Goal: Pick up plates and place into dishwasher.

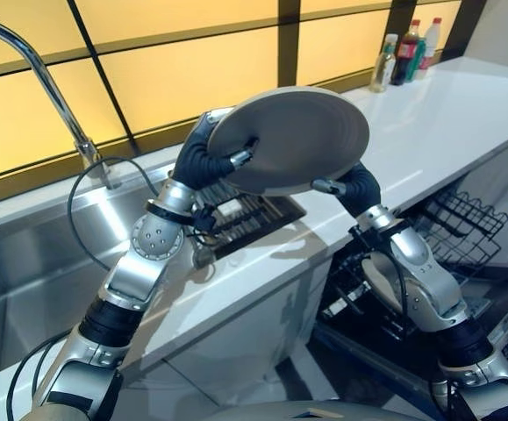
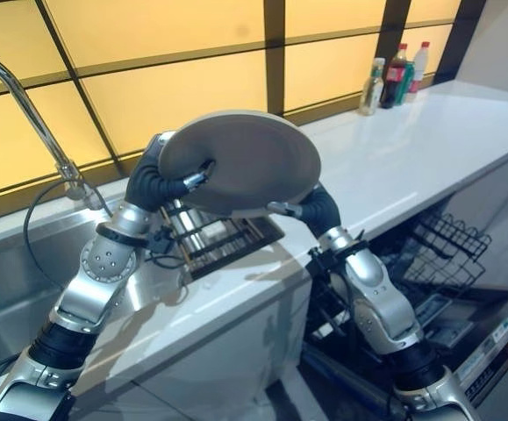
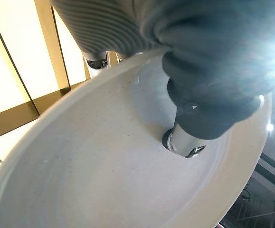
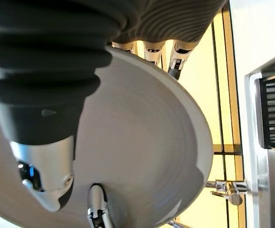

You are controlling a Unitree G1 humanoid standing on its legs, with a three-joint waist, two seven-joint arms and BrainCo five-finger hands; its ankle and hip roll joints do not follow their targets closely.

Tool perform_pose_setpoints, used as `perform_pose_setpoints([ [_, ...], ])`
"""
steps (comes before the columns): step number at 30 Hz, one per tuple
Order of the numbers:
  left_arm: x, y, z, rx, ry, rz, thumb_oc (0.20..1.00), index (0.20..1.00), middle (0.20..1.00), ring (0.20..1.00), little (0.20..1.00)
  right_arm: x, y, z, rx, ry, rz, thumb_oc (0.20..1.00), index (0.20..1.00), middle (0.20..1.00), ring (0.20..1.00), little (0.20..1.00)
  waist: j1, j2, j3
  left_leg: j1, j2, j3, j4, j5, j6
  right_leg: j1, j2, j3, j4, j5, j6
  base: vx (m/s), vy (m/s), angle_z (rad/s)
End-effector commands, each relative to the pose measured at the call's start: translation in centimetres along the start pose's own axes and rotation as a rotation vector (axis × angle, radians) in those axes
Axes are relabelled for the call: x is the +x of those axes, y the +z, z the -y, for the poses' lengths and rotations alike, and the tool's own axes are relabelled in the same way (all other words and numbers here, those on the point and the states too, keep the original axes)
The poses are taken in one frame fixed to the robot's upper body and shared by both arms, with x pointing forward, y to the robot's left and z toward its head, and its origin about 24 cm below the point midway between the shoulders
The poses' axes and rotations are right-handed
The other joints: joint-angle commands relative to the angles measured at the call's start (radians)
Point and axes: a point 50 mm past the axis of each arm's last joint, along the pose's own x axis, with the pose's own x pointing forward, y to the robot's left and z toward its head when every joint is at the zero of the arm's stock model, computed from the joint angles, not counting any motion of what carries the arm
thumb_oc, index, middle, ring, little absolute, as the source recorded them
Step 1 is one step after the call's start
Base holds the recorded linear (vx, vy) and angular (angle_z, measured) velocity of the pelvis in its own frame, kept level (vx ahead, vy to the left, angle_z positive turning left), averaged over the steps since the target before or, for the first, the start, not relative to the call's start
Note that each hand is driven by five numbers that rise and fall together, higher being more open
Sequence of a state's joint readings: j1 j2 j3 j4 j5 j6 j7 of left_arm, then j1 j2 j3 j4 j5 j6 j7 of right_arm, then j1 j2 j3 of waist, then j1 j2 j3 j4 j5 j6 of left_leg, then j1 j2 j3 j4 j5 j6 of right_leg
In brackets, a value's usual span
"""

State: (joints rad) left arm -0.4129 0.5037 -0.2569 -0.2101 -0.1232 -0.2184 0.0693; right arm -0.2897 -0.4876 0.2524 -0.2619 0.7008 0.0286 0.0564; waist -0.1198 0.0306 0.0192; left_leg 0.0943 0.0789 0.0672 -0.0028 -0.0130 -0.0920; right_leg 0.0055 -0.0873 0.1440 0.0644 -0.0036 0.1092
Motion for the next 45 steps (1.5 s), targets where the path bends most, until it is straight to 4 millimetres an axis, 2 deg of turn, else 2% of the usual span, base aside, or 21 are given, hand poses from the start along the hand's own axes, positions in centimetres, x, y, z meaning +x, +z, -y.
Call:
perform_pose_setpoints([
  [1,2.0,1.8,-0.1,-0.026,-0.003,0.107,0.200,0.200,0.200,0.200,0.200,1.7,4.1,-2.2,0.003,0.119,0.220,0.589,0.589,0.589,0.589,0.589,-0.004,-0.035,-0.006,-0.040,-0.069,-0.032,0.077,-0.093,0.087,-0.025,0.000,0.003,0.033,-0.005,0.055,0.00,0.000,0.00],
  [2,2.1,1.7,0.2,-0.035,-0.009,0.105,0.200,0.200,0.200,0.200,0.200,1.8,4.2,-2.3,0.000,0.120,0.227,0.219,0.219,0.219,0.219,0.219,-0.003,-0.035,-0.005,-0.041,-0.069,-0.032,0.078,-0.095,0.088,-0.025,-0.001,0.003,0.034,-0.005,0.055,0.00,0.000,0.00],
  [7,2.1,1.6,1.1,-0.039,-0.035,0.095,0.200,0.200,0.200,0.200,0.200,2.0,3.8,-2.7,-0.041,0.149,0.200,0.200,0.200,0.200,0.200,0.200,-0.006,-0.035,-0.005,-0.037,-0.070,-0.027,0.078,-0.096,0.091,-0.025,0.000,0.009,0.036,-0.007,0.055,0.00,0.000,0.00],
  [13,2.2,1.7,0.7,-0.052,-0.024,0.101,0.200,0.200,0.200,0.200,0.200,1.4,3.7,-2.0,-0.085,0.174,0.167,0.200,0.200,0.200,0.200,0.200,-0.021,-0.036,-0.004,-0.030,-0.067,-0.013,0.075,-0.096,0.093,-0.028,0.001,0.016,0.039,-0.004,0.058,0.00,0.000,0.00],
  [17,2.0,1.7,0.4,-0.036,-0.027,0.102,0.200,0.200,0.200,0.200,0.200,0.6,3.4,-0.9,-0.051,0.140,0.143,0.200,0.200,0.200,0.200,0.200,-0.033,-0.034,-0.003,-0.025,-0.064,-0.001,0.071,-0.094,0.093,-0.030,0.003,0.022,0.041,-0.001,0.059,-0.01,0.004,-0.04],
  [21,1.9,0.6,0.4,-0.104,-0.011,0.044,0.200,0.200,0.200,0.200,0.200,-0.7,2.9,1.0,0.035,0.016,0.167,0.200,0.200,0.200,0.200,0.200,-0.055,-0.033,-0.001,-0.018,-0.060,0.015,0.066,-0.094,0.097,-0.036,0.007,0.035,0.042,0.003,0.062,-0.02,-0.006,-0.03],
  [23,1.7,-0.1,0.7,-0.180,0.006,0.010,0.592,0.592,0.592,0.592,0.592,-1.4,2.9,2.1,0.041,-0.077,0.204,0.200,0.200,0.200,0.200,0.200,-0.069,-0.031,0.002,-0.016,-0.058,0.027,0.068,-0.096,0.100,-0.041,0.010,0.046,0.043,0.006,0.063,-0.03,-0.018,-0.04],
  [24,1.5,-0.5,0.8,-0.211,0.019,-0.006,1.000,1.000,1.000,1.000,1.000,-2.0,3.0,2.6,0.037,-0.119,0.224,0.200,0.200,0.200,0.200,0.200,-0.078,-0.030,0.004,-0.015,-0.058,0.032,0.071,-0.099,0.102,-0.045,0.013,0.053,0.047,0.008,0.063,-0.03,-0.017,-0.13],
  [31,-0.6,-1.2,2.1,-0.440,0.068,-0.054,1.000,1.000,1.000,1.000,1.000,-6.4,3.3,5.1,-0.048,-0.366,0.285,0.200,0.200,0.200,0.200,0.200,-0.137,-0.028,0.030,-0.004,-0.055,0.071,0.077,-0.115,0.117,-0.069,0.024,0.089,0.060,0.016,0.065,-0.03,-0.013,-0.23],
  [37,-0.7,-0.9,2.9,-0.443,0.034,-0.074,1.000,1.000,1.000,1.000,1.000,-8.4,3.5,7.0,-0.099,-0.511,0.266,0.200,0.200,0.200,0.200,0.200,-0.169,-0.030,0.039,0.011,-0.049,0.089,0.051,-0.105,0.114,-0.070,0.027,0.101,0.044,0.033,0.073,-0.03,-0.041,-0.20],
  [41,-0.3,-1.3,3.3,-0.494,0.031,-0.101,1.000,1.000,1.000,1.000,1.000,-10.4,4.0,8.3,-0.223,-0.662,0.280,0.200,0.200,0.200,0.200,0.200,-0.204,-0.028,0.045,0.015,-0.047,0.103,0.036,-0.102,0.119,-0.094,0.027,0.113,0.055,0.052,0.083,-0.03,-0.060,-0.08],
  [45,0.2,-1.4,4.3,-0.562,0.023,-0.117,1.000,1.000,1.000,1.000,1.000,-10.6,3.7,8.6,-0.257,-0.709,0.263,0.200,0.200,0.200,0.200,0.200,-0.232,-0.026,0.057,0.023,-0.050,0.128,0.042,-0.117,0.127,-0.120,0.026,0.123,0.071,0.066,0.092,-0.01,-0.050,-0.14],
])
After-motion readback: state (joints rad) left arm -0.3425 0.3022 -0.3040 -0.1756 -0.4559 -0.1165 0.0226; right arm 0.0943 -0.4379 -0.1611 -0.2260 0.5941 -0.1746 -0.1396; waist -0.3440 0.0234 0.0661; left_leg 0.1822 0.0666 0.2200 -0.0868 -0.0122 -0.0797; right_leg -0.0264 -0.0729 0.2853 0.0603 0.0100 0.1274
